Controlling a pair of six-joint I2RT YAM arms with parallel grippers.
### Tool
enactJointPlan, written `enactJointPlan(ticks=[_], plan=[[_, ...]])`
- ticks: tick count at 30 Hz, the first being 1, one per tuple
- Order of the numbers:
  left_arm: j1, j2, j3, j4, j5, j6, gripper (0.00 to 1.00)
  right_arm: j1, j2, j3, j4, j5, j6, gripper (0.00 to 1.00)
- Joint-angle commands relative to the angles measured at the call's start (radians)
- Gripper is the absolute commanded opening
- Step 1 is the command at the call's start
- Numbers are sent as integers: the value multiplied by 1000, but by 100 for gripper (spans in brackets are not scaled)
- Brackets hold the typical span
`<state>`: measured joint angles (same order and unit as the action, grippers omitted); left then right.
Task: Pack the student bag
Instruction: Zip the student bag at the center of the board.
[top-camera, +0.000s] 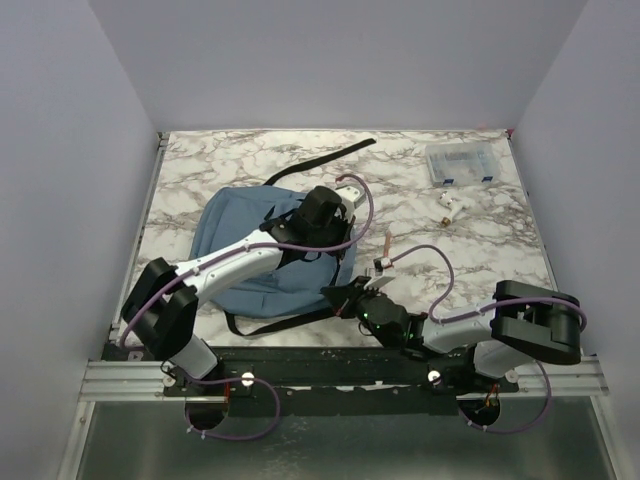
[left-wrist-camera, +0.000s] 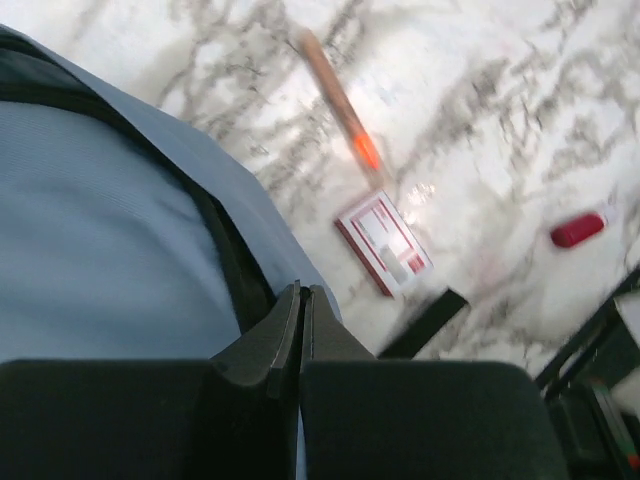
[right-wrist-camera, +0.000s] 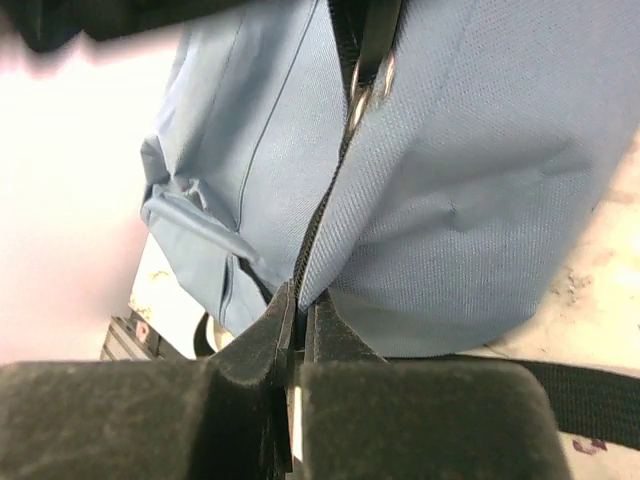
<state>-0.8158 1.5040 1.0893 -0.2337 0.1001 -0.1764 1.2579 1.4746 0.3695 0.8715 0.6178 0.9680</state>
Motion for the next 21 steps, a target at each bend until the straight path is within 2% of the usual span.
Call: enactJointPlan(ticks=[1, 5, 8, 9, 12, 14, 17, 19, 21], plan=[[110, 78, 167, 229, -144, -72, 0, 81, 32, -64, 79, -161, -54, 0], [125, 110, 244, 229, -137, -74, 0, 104, 3, -102, 90, -167, -75, 0], [125, 89, 229, 229, -121, -87, 0, 105, -32, -142, 80, -142, -53, 0], [125, 83, 220, 229, -113, -90, 0, 105, -49, -150, 55, -130, -38, 3], [129, 44, 173, 226, -40, -103, 0, 105, -135, -115, -161, -72, 21, 42], [131, 4, 134, 222, -35, -127, 0, 104, -201, -53, -404, -31, 50, 59], [155, 0, 147, 138, 14, -221, 0, 91, -295, 73, -726, 34, 43, 75], [171, 32, 197, 35, 57, -285, 0, 57, -344, 148, -849, 30, 0, 77], [182, 51, 206, -1, 108, -345, 0, 4, -376, 218, -936, 19, -46, 79]])
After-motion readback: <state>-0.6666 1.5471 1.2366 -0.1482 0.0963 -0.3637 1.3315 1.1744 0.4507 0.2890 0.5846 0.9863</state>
